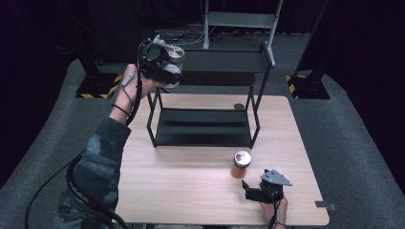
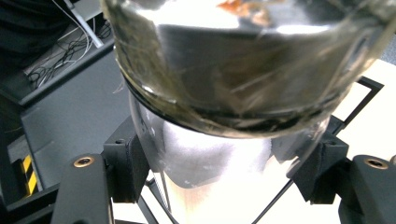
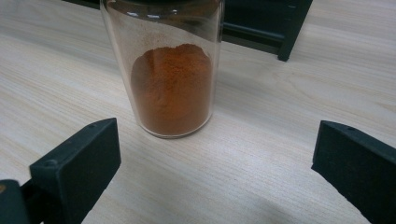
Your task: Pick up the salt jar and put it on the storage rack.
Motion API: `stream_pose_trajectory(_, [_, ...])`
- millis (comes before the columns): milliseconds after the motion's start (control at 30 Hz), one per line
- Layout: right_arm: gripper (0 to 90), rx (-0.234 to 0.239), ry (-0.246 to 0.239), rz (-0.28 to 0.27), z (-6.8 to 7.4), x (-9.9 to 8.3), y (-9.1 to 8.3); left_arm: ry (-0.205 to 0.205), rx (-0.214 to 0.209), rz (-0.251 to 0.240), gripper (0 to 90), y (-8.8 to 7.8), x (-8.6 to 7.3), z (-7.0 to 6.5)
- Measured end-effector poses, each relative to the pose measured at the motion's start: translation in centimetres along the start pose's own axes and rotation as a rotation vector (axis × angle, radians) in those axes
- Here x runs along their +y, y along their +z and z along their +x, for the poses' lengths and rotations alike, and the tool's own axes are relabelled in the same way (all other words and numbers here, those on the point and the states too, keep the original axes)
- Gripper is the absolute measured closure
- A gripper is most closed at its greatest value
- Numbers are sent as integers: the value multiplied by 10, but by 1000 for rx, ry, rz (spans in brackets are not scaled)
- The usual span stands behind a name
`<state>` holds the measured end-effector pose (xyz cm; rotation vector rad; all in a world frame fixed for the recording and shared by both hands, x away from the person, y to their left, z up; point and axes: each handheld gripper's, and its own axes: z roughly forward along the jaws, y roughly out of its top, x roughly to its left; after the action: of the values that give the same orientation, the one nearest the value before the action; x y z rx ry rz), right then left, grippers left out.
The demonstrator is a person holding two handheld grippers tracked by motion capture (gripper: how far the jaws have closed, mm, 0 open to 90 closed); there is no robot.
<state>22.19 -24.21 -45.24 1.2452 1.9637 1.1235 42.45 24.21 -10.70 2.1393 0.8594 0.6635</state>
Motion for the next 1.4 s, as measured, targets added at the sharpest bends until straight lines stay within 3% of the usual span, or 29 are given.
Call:
stream_pose_trajectory(733, [0, 2, 3, -4, 0, -1, 0, -30, 24, -39, 310, 2, 23, 3])
stream_pose_trajectory(1400, [0, 3, 2, -4, -1, -1, 0, -154, 118, -89, 310, 35, 16, 6])
